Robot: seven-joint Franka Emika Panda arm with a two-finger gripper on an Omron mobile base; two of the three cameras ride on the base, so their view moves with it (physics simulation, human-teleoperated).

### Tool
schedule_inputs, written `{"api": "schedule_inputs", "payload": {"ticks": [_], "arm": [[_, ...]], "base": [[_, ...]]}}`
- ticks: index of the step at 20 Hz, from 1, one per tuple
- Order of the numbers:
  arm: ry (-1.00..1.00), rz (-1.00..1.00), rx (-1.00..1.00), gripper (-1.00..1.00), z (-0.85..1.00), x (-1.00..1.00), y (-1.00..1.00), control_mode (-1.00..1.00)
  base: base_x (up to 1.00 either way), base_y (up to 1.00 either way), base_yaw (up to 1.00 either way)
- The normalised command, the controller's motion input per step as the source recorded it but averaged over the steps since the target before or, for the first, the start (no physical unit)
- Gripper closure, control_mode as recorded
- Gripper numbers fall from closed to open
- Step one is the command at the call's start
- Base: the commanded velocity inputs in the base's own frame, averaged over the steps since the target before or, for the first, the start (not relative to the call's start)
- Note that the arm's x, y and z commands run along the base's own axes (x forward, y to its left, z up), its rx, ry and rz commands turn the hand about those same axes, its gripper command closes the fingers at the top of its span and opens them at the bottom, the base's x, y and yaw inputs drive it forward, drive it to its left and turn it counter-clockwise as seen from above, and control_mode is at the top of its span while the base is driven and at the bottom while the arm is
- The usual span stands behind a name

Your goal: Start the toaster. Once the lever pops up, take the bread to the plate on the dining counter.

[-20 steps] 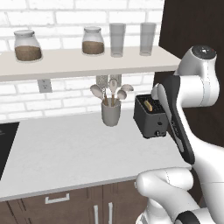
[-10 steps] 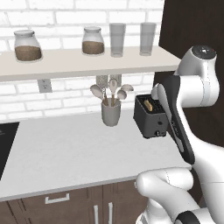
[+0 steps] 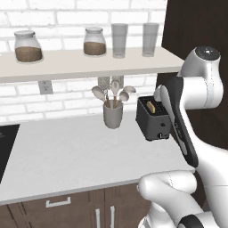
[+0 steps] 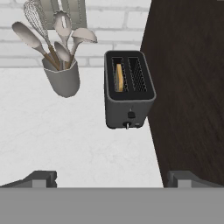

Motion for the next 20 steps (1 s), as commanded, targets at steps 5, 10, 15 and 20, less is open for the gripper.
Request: {"api": "schedule_inputs", "payload": {"ticks": [5, 10, 15, 20], "arm": [[0.00, 0.00, 0.00, -1.00, 0.00, 0.00, 0.00, -1.00], [0.00, 0.00, 0.00, -1.00, 0.00, 0.00, 0.00, -1.00], [0.00, 0.00, 0.00, -1.00, 0.00, 0.00, 0.00, -1.00], [0.00, 0.00, 0.00, -1.00, 0.00, 0.00, 0.00, -1.00]], "base": [[0.00, 0.00, 0.00], [0.00, 0.00, 0.00], [0.00, 0.00, 0.00], [0.00, 0.00, 0.00]]}}
